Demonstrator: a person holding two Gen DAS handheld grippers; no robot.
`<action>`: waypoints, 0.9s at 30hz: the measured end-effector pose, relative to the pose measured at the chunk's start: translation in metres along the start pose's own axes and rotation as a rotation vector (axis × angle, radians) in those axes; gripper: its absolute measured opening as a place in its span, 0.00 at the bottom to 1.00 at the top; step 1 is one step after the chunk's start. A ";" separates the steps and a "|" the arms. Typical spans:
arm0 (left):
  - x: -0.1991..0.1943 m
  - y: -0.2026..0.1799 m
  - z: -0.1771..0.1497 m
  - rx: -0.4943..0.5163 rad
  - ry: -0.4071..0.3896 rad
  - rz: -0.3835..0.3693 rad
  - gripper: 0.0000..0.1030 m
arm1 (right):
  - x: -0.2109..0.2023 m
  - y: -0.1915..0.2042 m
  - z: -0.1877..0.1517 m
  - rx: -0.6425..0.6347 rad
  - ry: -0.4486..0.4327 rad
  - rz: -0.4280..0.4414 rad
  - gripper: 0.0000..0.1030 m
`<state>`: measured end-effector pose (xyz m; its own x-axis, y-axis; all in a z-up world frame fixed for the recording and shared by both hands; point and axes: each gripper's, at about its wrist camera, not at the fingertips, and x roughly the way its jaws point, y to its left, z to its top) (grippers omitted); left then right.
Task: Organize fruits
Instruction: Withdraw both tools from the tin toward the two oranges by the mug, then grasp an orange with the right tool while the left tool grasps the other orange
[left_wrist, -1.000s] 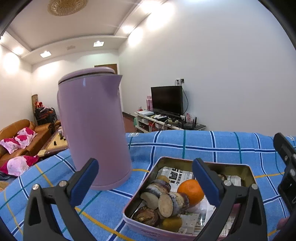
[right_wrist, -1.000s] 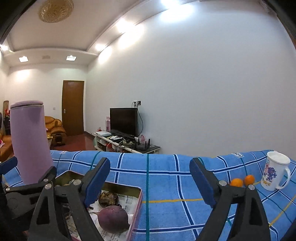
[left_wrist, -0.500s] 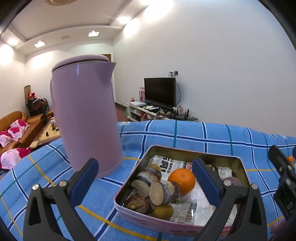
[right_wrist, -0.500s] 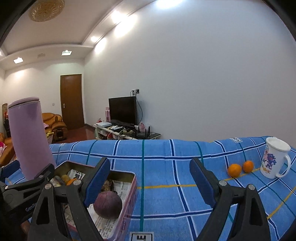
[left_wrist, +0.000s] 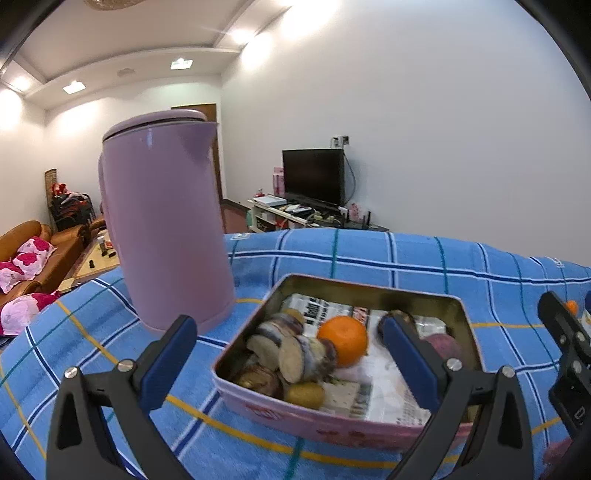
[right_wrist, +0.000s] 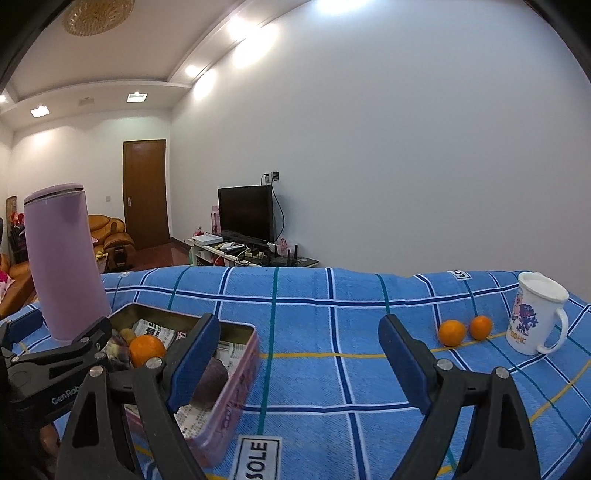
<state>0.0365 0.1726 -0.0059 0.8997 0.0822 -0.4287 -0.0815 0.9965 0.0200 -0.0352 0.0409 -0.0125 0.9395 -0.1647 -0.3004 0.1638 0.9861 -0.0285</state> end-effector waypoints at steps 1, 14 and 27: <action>-0.001 -0.002 0.000 0.003 0.005 -0.008 1.00 | -0.001 -0.002 -0.001 -0.002 0.003 0.000 0.86; -0.012 -0.041 -0.008 0.057 0.060 -0.075 1.00 | -0.003 -0.049 -0.004 0.033 0.066 -0.038 0.86; -0.036 -0.116 -0.020 0.206 0.076 -0.192 1.00 | 0.002 -0.137 -0.015 0.181 0.195 -0.072 0.86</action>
<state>0.0055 0.0534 -0.0106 0.8548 -0.1024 -0.5088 0.1835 0.9766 0.1117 -0.0603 -0.0940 -0.0230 0.8507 -0.2097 -0.4820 0.2956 0.9491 0.1087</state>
